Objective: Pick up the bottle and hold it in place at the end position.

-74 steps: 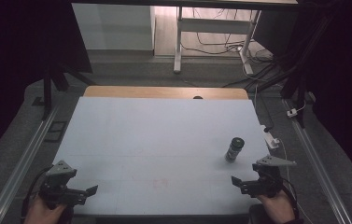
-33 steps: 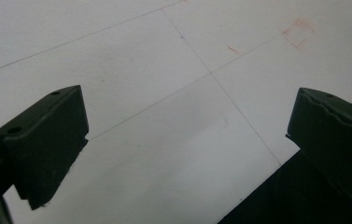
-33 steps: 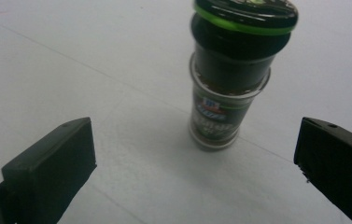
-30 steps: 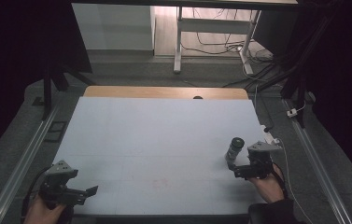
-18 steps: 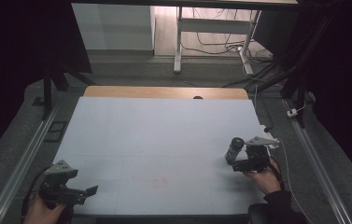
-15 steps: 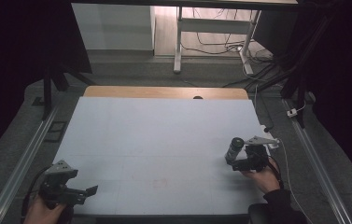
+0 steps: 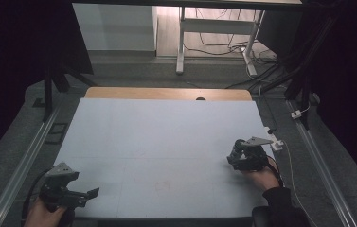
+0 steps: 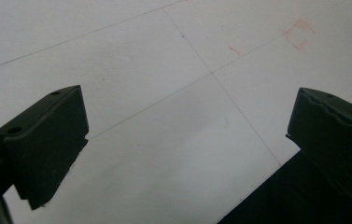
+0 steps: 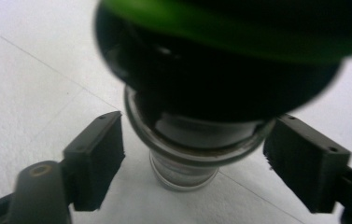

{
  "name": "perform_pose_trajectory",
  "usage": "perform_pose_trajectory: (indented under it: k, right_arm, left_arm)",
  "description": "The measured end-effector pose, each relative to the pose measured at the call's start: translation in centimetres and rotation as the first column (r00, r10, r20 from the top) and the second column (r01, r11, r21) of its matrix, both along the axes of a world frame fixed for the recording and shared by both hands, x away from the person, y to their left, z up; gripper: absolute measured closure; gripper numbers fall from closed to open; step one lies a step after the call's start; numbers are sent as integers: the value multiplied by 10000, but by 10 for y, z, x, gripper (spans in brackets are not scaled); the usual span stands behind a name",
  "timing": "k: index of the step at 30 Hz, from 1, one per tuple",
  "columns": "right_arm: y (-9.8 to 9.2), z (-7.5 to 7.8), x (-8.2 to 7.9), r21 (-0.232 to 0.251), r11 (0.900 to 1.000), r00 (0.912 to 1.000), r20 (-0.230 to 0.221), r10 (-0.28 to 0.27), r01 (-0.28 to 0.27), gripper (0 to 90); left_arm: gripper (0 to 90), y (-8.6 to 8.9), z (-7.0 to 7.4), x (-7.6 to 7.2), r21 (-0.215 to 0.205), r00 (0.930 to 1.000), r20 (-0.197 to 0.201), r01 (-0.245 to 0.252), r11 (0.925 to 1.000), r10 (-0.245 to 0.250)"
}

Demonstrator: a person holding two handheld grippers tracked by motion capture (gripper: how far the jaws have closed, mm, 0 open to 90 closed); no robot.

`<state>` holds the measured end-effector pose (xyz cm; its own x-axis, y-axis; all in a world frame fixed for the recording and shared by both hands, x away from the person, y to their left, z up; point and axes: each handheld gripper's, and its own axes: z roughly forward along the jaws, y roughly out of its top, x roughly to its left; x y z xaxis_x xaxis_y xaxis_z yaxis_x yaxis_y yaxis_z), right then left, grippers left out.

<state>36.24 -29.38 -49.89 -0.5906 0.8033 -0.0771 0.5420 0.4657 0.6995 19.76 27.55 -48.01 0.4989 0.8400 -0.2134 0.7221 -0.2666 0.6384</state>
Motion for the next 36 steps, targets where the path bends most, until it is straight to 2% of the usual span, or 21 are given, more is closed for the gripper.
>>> perform_pose_trajectory:
  k: [2, 9, 12, 22, 28, 36]
  right_arm:
    - [-1, 2, -1, 63, 10000, 9999, 108, -10, 9, 277]
    - [-7, 3, 0, 395, 9991, 9999, -95, -119, 123, 405]
    - [-6, 3, -1, 540, 9985, 9996, -266, 116, -101, 512]
    - [-3, 5, -3, 251, 9997, 9997, -233, 20, -15, 527]
    - [-3, 8, -3, 470, 9989, 9990, -440, -7, 28, 528]
    - [1, 17, -4, 677, 9977, 9995, -314, -33, 54, 528]
  left_arm:
    - [0, 0, 0, 0, -8, 10000, -3, 2, 10000, -2]
    - [0, 0, 0, 0, 21, 10000, -14, 2, 10000, -2]
    - [0, 0, 0, 0, 24, 10000, -20, -1, 10000, 1]
    - [0, 0, 0, 1, 14, 10000, -50, -26, 10000, 26]
    - [0, 0, 0, 1, -5, 10000, -58, -37, 10000, 37]
    - [0, 0, 0, 0, -33, 10000, -31, -14, 10000, 14]
